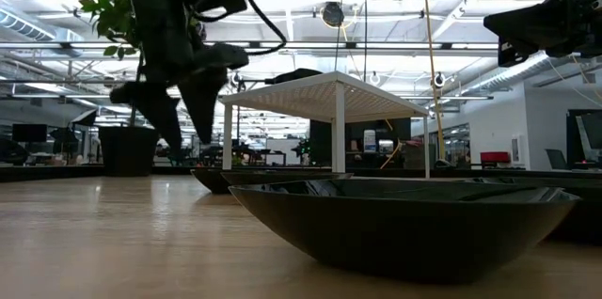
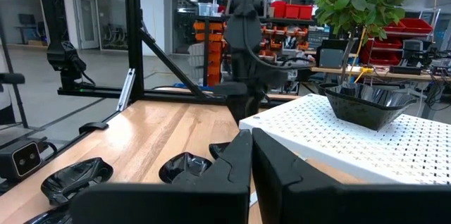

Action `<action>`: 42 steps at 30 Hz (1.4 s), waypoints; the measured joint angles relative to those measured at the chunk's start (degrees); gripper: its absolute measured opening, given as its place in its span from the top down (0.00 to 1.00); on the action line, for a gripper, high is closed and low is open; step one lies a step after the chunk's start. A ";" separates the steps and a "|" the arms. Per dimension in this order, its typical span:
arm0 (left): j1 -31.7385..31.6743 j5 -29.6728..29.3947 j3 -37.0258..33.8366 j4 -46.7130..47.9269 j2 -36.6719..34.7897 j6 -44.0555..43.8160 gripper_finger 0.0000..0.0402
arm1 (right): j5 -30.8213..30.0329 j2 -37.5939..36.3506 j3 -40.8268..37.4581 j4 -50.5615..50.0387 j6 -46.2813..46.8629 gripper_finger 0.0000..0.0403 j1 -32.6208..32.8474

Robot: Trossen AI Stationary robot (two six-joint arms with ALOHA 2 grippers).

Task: Pick & Place Mini shaped plates
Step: Put the leaf shaped plate on the shelf

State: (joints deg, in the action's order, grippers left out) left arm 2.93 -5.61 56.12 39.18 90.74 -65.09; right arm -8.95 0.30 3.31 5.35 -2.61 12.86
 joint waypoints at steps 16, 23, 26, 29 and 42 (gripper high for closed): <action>1.01 -0.46 -6.67 -17.81 2.45 0.48 0.40 | 0.02 -0.02 -0.02 0.02 0.00 1.00 0.00; 0.73 -0.42 -6.62 -18.24 5.92 0.90 0.40 | 0.00 -0.02 -0.02 0.04 0.00 1.00 0.00; 0.71 -0.39 -6.62 -18.32 5.95 1.59 0.42 | 0.00 -0.01 0.00 0.03 0.00 1.00 0.00; 0.69 -0.04 -6.41 -18.15 5.97 1.87 0.50 | 0.00 0.00 0.00 0.02 0.00 1.00 0.00; 0.03 4.09 -6.36 -18.05 2.31 4.58 0.98 | 0.00 -0.02 -0.02 0.02 0.00 1.00 0.00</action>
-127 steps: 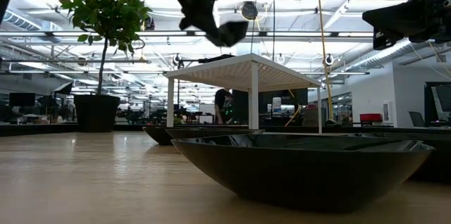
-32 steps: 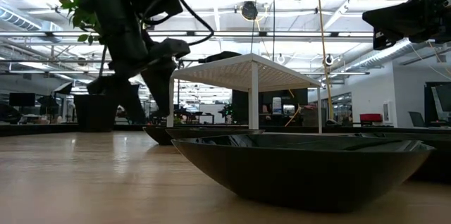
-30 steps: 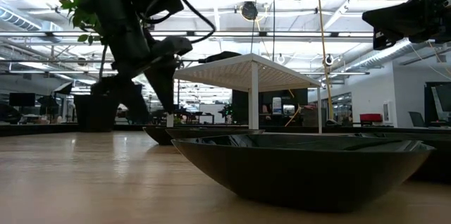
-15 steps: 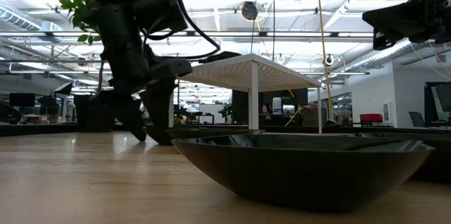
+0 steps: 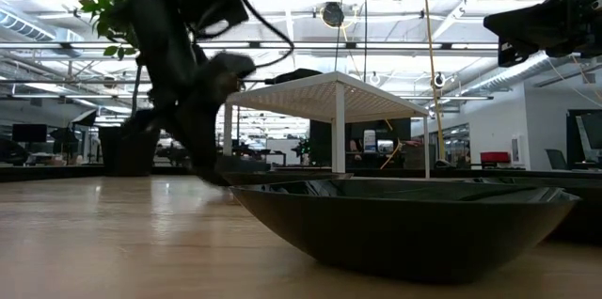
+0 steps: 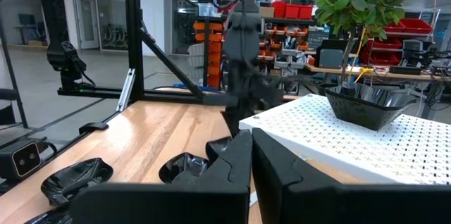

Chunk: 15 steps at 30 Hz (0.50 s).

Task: Pick & Place Mini shaped plates
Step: Put the leaf shaped plate on the shelf

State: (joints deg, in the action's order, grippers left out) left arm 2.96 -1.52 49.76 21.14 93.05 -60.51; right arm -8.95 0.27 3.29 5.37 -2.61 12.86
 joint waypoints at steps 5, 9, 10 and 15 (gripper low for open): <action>-0.28 0.39 -0.01 1.36 -7.68 1.82 0.97 | 0.01 0.02 0.01 0.00 0.00 1.00 0.00; 0.65 1.96 0.02 5.09 -15.20 4.15 0.98 | 0.00 0.02 0.01 0.00 0.00 1.00 0.00; 1.26 2.98 0.02 6.05 -17.00 5.26 0.98 | 0.00 0.01 0.01 0.00 0.00 1.00 0.00; 3.96 1.60 0.02 6.79 -24.71 9.62 0.99 | 0.00 0.00 0.00 0.00 0.00 1.00 0.00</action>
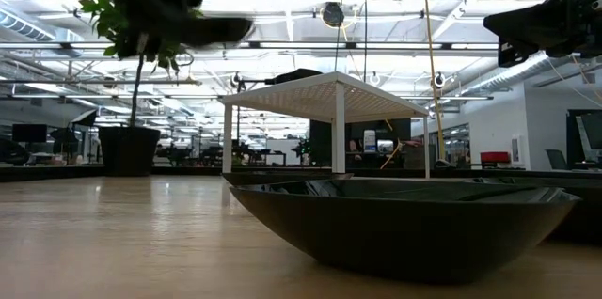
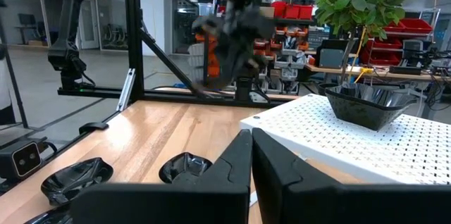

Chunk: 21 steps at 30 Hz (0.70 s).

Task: Pick & Place Mini shaped plates
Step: Put the leaf shaped plate on the shelf

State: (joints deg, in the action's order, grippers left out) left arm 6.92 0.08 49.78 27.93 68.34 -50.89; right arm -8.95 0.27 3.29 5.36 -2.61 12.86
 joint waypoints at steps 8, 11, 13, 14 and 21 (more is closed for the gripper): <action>-3.73 -3.27 0.04 -15.01 -3.46 2.77 0.99 | 0.00 0.01 0.00 0.00 0.00 1.00 0.00; -6.21 -1.46 1.84 -18.18 -1.06 5.79 0.99 | 0.00 0.02 0.01 0.00 0.00 1.00 0.00; -7.61 -1.18 4.43 -15.58 1.21 7.83 0.99 | 0.00 0.01 0.01 0.00 0.00 1.00 0.00; -8.33 -1.17 6.55 -14.96 2.96 8.89 0.99 | 0.00 0.01 0.02 0.00 0.00 1.00 -0.01; -11.49 2.27 26.14 -1.78 17.17 21.01 0.99 | 0.00 0.00 0.02 0.04 0.00 1.00 0.00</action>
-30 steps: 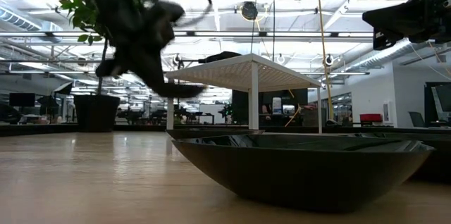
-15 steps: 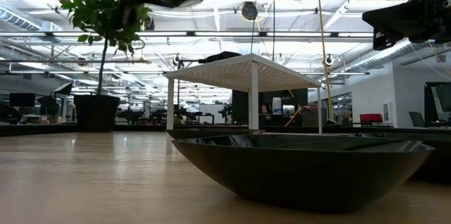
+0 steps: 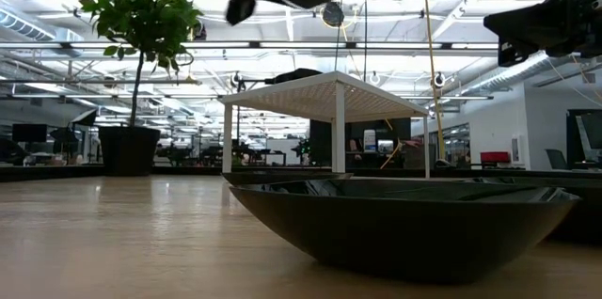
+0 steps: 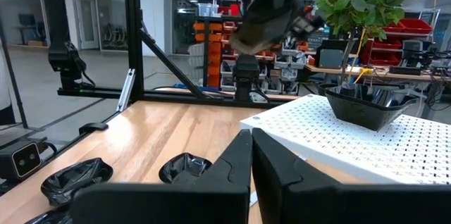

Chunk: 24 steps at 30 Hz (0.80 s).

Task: Pick & Place Mini shaped plates
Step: Put the leaf shaped plate on the shelf

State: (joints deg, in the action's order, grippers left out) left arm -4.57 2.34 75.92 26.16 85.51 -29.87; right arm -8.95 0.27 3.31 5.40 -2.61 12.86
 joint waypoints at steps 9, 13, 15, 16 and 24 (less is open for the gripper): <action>-0.66 -1.77 18.37 12.06 15.96 10.27 0.99 | 0.00 0.02 0.00 -0.03 0.00 1.00 0.00; -0.71 -4.94 19.21 14.87 18.18 11.17 0.99 | 0.00 0.02 -0.01 -0.04 0.00 1.00 0.00; -0.73 -8.12 19.21 16.07 18.67 10.47 0.98 | 0.00 0.00 -0.01 0.04 0.00 1.00 0.00; -0.76 -9.94 19.21 16.64 18.90 10.21 0.98 | 0.00 0.00 -0.02 -0.02 0.00 1.00 0.00; -1.40 -13.91 19.21 17.87 19.18 9.64 0.96 | 0.00 0.00 -0.02 -0.03 0.00 1.00 0.00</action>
State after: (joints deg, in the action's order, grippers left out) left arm -5.98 -11.57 95.13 44.03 104.68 -20.23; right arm -8.95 0.27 3.29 5.37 -2.61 12.86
